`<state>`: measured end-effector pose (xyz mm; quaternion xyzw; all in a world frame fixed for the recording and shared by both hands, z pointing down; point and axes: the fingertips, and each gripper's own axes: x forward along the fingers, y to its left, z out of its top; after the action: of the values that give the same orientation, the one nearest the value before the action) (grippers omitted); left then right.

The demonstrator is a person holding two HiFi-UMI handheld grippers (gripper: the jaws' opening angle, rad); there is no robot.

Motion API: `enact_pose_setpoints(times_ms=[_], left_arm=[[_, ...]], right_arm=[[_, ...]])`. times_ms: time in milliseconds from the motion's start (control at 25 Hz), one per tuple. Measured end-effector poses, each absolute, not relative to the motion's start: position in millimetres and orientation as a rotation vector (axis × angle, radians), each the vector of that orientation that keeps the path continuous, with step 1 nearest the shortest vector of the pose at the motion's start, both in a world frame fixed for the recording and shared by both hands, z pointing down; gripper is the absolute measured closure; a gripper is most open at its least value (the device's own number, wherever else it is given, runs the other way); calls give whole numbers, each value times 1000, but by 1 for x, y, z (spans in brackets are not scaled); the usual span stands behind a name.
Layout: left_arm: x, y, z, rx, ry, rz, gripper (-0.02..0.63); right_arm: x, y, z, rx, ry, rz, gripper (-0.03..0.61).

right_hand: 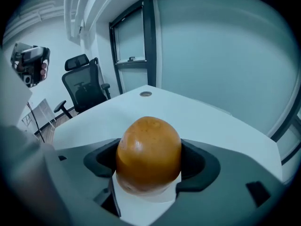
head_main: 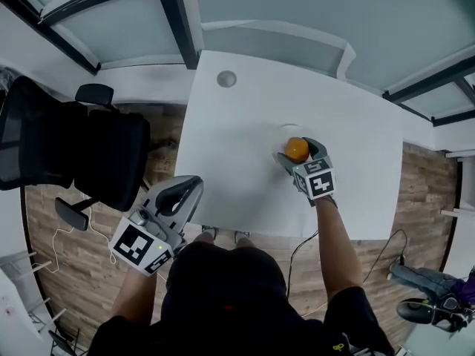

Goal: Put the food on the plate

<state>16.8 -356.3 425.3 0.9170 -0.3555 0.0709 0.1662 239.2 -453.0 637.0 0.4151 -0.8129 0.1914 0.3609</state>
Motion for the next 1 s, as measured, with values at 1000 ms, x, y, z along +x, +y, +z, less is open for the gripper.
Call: enact_pose_setpoints(times_ms=[1000], left_arm=[[12,-368,444,2560,-1010,181,580]], right_arm=[[241,-458,675,927,-1950,490,206]])
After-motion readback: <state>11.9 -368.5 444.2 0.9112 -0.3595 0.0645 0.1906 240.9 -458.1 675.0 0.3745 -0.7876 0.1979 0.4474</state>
